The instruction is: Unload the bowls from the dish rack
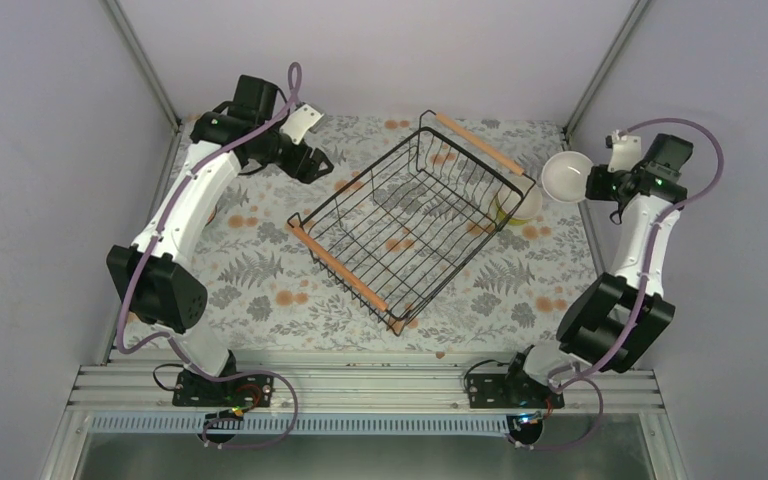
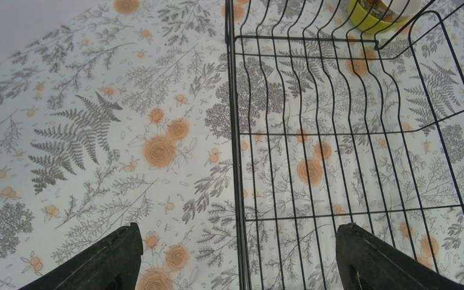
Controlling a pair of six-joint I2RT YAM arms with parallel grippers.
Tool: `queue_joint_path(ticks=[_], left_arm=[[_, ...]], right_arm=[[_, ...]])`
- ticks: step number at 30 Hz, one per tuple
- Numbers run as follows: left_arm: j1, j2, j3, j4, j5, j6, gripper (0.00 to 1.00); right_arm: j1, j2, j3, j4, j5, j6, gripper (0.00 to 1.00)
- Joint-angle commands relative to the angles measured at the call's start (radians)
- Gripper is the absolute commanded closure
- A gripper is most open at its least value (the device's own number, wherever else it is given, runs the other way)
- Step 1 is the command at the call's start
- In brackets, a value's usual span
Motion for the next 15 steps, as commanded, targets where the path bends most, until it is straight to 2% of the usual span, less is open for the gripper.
queue_joint_path(ticks=[1, 7, 15], left_arm=[[-0.003, -0.029, -0.018, 0.025, 0.020, 0.003, 0.20], [-0.003, -0.035, -0.032, 0.030, 0.022, 0.000, 0.20], [-0.003, -0.041, -0.055, 0.040, 0.020, -0.001, 0.20]], right_arm=[[-0.039, 0.060, -0.043, 0.109, -0.061, -0.006, 0.96], [-0.059, 0.131, -0.096, 0.183, -0.084, 0.006, 0.96], [-0.052, 0.230, -0.070, 0.160, -0.244, 0.008, 0.96]])
